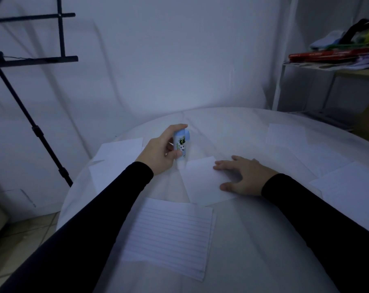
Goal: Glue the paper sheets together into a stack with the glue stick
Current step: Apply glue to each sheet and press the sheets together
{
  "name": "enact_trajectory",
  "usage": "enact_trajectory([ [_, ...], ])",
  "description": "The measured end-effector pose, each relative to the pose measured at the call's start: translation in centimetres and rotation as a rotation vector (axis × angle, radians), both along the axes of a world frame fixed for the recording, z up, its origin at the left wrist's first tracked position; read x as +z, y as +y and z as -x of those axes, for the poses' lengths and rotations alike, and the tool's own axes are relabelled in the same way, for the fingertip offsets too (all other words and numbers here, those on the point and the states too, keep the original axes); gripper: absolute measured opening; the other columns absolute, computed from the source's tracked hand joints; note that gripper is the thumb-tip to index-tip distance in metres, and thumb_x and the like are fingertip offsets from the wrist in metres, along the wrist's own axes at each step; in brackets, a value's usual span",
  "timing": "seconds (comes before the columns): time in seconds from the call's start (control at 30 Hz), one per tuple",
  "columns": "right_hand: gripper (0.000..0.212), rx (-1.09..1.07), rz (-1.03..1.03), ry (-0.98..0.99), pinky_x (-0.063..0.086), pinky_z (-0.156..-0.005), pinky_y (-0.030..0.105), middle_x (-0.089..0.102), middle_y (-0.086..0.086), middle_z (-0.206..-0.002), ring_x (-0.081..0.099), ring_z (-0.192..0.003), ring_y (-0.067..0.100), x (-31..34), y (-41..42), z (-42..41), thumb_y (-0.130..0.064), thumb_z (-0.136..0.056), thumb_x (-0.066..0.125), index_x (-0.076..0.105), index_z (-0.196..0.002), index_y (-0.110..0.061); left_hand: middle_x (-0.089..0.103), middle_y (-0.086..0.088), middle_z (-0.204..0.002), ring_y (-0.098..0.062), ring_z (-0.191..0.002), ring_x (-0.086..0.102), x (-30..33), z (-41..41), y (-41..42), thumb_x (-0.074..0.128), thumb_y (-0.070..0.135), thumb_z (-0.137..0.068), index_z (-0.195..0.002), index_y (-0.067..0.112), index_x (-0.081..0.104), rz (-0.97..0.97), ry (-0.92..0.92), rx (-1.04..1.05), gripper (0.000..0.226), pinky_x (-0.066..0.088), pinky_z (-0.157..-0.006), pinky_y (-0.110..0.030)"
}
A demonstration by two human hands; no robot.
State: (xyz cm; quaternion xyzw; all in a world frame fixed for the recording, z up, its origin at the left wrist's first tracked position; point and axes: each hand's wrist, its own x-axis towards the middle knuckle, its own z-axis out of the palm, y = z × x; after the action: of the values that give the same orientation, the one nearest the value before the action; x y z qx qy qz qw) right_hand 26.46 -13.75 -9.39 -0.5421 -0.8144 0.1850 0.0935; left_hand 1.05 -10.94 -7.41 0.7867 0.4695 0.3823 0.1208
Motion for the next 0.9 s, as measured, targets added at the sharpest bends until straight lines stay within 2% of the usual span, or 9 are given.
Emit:
enact_trajectory([
  [0.13, 0.065, -0.051, -0.038, -0.027, 0.009, -0.118, 0.043, 0.024, -0.025, -0.151, 0.014, -0.144, 0.008, -0.1, -0.1, 0.2, -0.061, -0.081, 0.057, 0.036, -0.139, -0.042, 0.062, 0.004, -0.094, -0.009, -0.071, 0.060, 1.2, 0.2, 0.1, 0.063, 0.003, -0.083, -0.127, 0.046, 0.037, -0.123, -0.307, 0.037, 0.067, 0.052, -0.069, -0.024],
  [0.23, 0.067, -0.114, -0.142, -0.086, 0.017, -0.115, 0.045, 0.029, -0.017, -0.152, 0.022, -0.142, 0.012, -0.4, 0.0, 0.8, -0.068, -0.082, 0.048, 0.037, -0.141, -0.037, 0.060, -0.007, -0.099, -0.012, -0.071, 0.058, 3.1, -0.2, -0.3, 0.062, 0.003, -0.085, -0.127, 0.043, 0.035, -0.209, -0.427, 0.052, 0.064, 0.050, -0.066, -0.022],
  [0.33, 0.057, -0.085, -0.155, 0.039, 0.018, -0.115, 0.045, 0.028, -0.009, -0.153, 0.020, -0.143, 0.013, 0.0, 0.4, 0.4, -0.054, -0.090, 0.048, 0.036, -0.142, -0.034, 0.062, -0.005, -0.092, -0.014, -0.068, 0.060, 3.5, -1.8, -1.3, 0.067, 0.009, -0.079, -0.123, 0.051, 0.037, -0.109, -0.399, -0.088, 0.068, 0.053, -0.067, -0.032],
  [0.4, 0.056, -0.029, -0.112, 0.077, 0.016, -0.116, 0.045, 0.023, -0.010, -0.155, 0.014, -0.145, 0.013, 0.2, 0.5, -0.3, -0.044, -0.090, 0.055, 0.036, -0.141, -0.036, 0.064, -0.007, -0.092, -0.017, -0.068, 0.061, 2.8, -3.2, -1.9, 0.069, 0.015, -0.075, -0.120, 0.058, 0.038, -0.020, -0.289, -0.175, 0.069, 0.054, -0.068, -0.038],
  [0.47, 0.055, -0.006, -0.077, 0.033, 0.015, -0.116, 0.047, 0.024, -0.014, -0.154, 0.011, -0.146, 0.015, 0.3, 0.5, -0.7, -0.043, -0.087, 0.060, 0.040, -0.138, -0.038, 0.064, -0.007, -0.093, -0.014, -0.067, 0.059, 2.1, -4.3, -2.4, 0.070, 0.015, -0.076, -0.119, 0.059, 0.039, 0.018, -0.178, -0.221, 0.069, 0.055, -0.068, -0.033],
  [0.6, 0.050, 0.009, -0.048, -0.016, 0.016, -0.116, 0.045, 0.027, -0.016, -0.153, 0.015, -0.145, 0.016, 0.2, 0.5, -0.7, -0.044, -0.089, 0.057, 0.044, -0.136, -0.039, 0.061, -0.012, -0.095, -0.011, -0.066, 0.057, 1.6, -5.8, -3.5, 0.072, 0.003, -0.078, -0.122, 0.050, 0.040, 0.025, -0.133, -0.294, 0.072, 0.053, -0.069, -0.023],
  [0.77, 0.048, 0.027, -0.042, -0.007, 0.015, -0.115, 0.048, 0.026, -0.019, -0.153, 0.016, -0.144, 0.015, 0.1, 0.8, -0.9, -0.047, -0.088, 0.056, 0.043, -0.135, -0.044, 0.063, -0.013, -0.095, -0.023, -0.075, 0.065, 0.9, -6.5, -4.0, 0.073, 0.000, -0.076, -0.122, 0.045, 0.042, 0.073, -0.106, -0.333, 0.071, 0.058, -0.073, -0.030],
  [0.83, 0.050, 0.039, -0.049, -0.001, 0.017, -0.114, 0.050, 0.028, -0.023, -0.151, 0.020, -0.143, 0.016, -0.2, 1.0, -1.0, -0.056, -0.083, 0.054, 0.046, -0.132, -0.047, 0.064, -0.011, -0.096, -0.023, -0.076, 0.065, 0.7, -6.8, -4.1, 0.073, -0.001, -0.076, -0.121, 0.044, 0.042, 0.079, -0.103, -0.344, 0.071, 0.057, -0.073, -0.029],
  [0.9, 0.065, 0.043, -0.069, 0.010, 0.022, -0.111, 0.050, 0.034, -0.026, -0.147, 0.028, -0.139, 0.014, -0.5, 1.1, -1.0, -0.073, -0.068, 0.043, 0.049, -0.128, -0.050, 0.064, -0.006, -0.096, -0.018, -0.074, 0.065, 0.6, -7.0, -4.2, 0.073, -0.002, -0.076, -0.121, 0.043, 0.043, 0.072, -0.102, -0.343, 0.071, 0.057, -0.073, -0.025],
])
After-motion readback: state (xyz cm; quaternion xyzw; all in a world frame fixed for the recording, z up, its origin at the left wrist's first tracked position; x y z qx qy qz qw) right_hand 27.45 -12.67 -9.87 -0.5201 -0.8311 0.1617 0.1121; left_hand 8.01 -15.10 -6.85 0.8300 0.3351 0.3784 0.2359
